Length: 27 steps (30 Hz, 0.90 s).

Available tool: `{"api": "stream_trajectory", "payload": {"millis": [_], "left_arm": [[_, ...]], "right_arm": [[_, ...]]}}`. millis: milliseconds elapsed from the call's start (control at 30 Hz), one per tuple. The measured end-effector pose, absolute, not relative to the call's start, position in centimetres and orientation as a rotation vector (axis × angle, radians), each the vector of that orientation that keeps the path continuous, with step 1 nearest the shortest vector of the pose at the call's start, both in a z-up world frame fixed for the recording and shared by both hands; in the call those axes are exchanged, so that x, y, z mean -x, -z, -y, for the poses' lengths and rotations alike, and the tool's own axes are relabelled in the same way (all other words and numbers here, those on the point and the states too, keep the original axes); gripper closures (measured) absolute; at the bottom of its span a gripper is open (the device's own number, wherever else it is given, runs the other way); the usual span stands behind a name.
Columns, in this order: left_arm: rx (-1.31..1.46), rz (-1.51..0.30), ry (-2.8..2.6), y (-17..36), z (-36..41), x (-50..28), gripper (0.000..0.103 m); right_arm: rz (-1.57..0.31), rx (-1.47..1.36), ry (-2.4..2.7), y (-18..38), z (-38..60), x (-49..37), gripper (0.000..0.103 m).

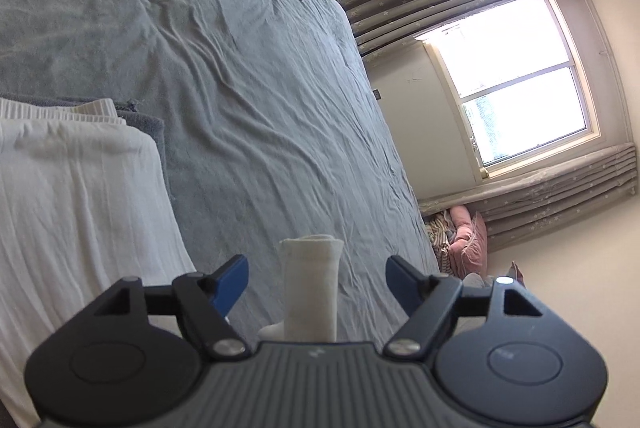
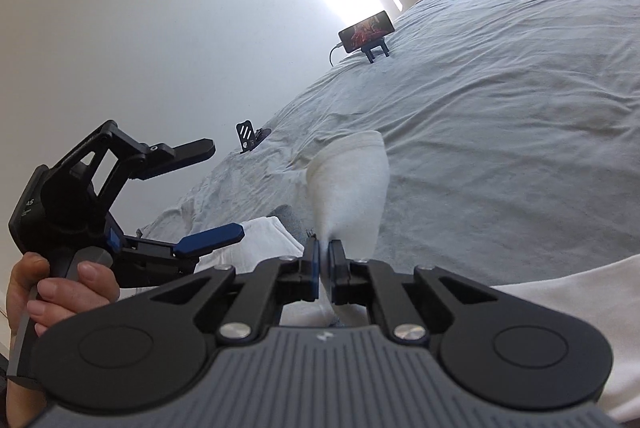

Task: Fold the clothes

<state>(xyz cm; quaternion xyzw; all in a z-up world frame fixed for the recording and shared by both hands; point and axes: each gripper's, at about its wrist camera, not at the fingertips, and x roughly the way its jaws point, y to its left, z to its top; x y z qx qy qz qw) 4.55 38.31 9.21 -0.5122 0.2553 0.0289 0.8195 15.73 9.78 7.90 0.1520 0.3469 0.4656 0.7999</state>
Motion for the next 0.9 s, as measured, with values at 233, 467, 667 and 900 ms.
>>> {"api": "stream_trajectory", "payload": {"millis": [233,467,667,900], "left_arm": [[1.036,-0.556,-0.026,-9.2,-37.5,-5.3,0.021],[1.047,-0.559,-0.052,-8.9,-37.8,-5.1,0.022],[1.072,-0.547,-0.058,-9.0,-38.2,-4.7,0.023],[1.081,-0.553,-0.102,-9.0,-38.5,-4.5,0.023]], "right_arm": [[-0.719,-0.287,-1.099,-8.1,-9.1,-14.7,0.096],[-0.754,-0.163,-1.043,-6.9,-11.0,-14.7,0.093],[-0.698,-0.021,-0.957,-6.5,-11.2,-13.4,0.085],[-0.503,0.280,-0.922,-7.0,-10.5,-8.4,0.062]]}}
